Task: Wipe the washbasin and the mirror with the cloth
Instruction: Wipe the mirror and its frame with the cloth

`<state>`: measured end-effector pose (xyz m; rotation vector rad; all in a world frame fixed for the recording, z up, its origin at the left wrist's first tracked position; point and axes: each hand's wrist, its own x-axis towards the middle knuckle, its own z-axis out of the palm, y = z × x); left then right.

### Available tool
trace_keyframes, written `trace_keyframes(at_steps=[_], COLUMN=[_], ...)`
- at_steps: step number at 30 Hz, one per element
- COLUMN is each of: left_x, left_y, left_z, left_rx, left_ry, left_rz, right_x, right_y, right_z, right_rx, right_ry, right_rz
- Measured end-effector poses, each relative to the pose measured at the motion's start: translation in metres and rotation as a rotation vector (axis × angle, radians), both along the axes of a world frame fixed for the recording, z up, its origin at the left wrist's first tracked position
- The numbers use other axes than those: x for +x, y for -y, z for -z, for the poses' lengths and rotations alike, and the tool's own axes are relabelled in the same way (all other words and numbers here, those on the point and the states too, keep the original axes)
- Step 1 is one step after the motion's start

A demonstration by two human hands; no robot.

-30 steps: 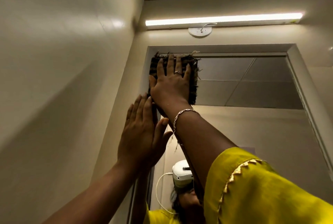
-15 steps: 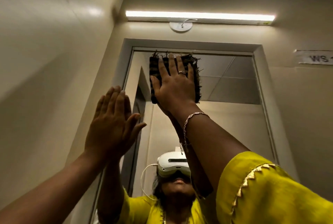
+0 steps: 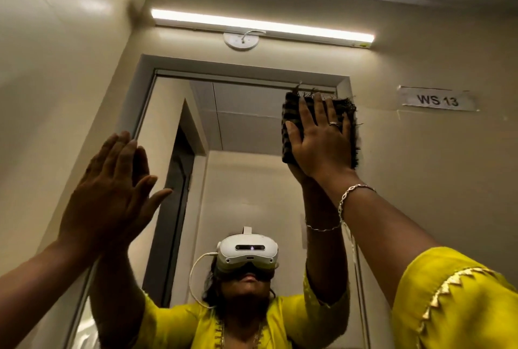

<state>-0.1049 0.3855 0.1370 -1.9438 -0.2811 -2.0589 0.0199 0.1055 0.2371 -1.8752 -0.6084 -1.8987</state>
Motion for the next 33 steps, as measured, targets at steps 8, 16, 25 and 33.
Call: trace_keyframes(at_steps=[8,16,25,33], left_x=[-0.011,-0.013,-0.014,-0.013], left_y=[0.020,0.017,0.015,0.014], left_z=[0.005,0.005,0.007,0.005], left_rx=[-0.013,-0.045,-0.001,0.009], left_ry=[0.025,0.010,0.038,0.077], left_rz=[0.205,0.273,0.413,0.548], right_x=[0.000,-0.025,-0.080,-0.106], right_y=[-0.011,-0.052,-0.150,-0.199], right_z=[0.017,0.024,0.033,0.030], right_rx=[0.132,0.171,-0.003,-0.167], right_ry=[-0.046,-0.109,-0.035,-0.026], right_rz=[-0.020,-0.038,-0.144,-0.180])
